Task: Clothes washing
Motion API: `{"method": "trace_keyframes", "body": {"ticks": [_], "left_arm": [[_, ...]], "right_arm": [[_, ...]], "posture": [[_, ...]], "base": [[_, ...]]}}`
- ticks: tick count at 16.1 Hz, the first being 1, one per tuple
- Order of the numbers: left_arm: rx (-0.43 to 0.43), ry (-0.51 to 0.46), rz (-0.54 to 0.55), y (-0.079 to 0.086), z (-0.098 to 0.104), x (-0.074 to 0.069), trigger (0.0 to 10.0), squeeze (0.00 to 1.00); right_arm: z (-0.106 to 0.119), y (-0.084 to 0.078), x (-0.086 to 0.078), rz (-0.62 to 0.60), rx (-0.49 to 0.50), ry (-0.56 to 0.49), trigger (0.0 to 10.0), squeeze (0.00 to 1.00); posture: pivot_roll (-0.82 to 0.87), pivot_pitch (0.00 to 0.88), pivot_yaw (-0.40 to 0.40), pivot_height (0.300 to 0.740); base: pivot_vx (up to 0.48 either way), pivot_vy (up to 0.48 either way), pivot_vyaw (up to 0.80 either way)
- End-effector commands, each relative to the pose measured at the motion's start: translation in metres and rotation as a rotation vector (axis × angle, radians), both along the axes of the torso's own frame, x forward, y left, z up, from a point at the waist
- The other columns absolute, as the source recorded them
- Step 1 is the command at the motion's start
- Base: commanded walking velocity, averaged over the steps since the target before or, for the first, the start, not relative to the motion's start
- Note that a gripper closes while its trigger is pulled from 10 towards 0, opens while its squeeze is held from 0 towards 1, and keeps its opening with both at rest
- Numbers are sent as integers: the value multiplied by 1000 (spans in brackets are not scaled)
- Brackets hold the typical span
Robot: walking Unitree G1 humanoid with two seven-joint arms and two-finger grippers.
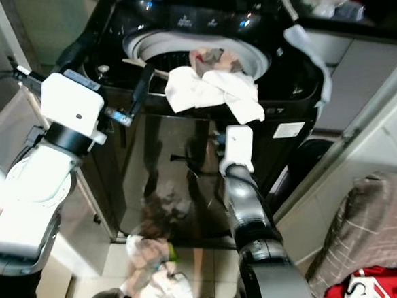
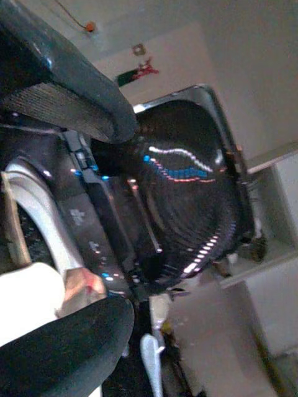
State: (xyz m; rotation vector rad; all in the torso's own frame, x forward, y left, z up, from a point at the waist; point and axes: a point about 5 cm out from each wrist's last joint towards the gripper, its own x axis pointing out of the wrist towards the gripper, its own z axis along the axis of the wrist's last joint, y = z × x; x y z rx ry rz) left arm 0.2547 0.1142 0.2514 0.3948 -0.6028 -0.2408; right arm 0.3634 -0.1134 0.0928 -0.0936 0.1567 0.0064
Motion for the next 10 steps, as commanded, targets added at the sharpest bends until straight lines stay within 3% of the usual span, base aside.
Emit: {"method": "trace_keyframes", "body": {"ticks": [1,2,4,8,10], "left_arm": [[6,0,-7,0,3,-4,10000,0],[7,0,-6,0,3,-5,10000,0],[10,7,9,3,4,-8,10000,0],[0,21,30,4,2,-12,10000,0],[-5,31,24,0,1,-12,10000,0]], "right_arm": [[10,4,7,-14,1,-21,10000,0],[15,6,10,-10,-6,-34,10000,0],[67,21,30,6,-53,-206,10000,0],[98,35,37,36,-72,-317,10000,0],[104,33,40,18,-65,-318,10000,0]], "posture": [[199,159,-16,732],[206,163,-16,732],[223,168,-32,732],[223,165,-59,732],[218,160,-71,732]], "base": [[0,0,0],[0,0,0],[0,0,0],[0,0,0],[0,0,0]]}}
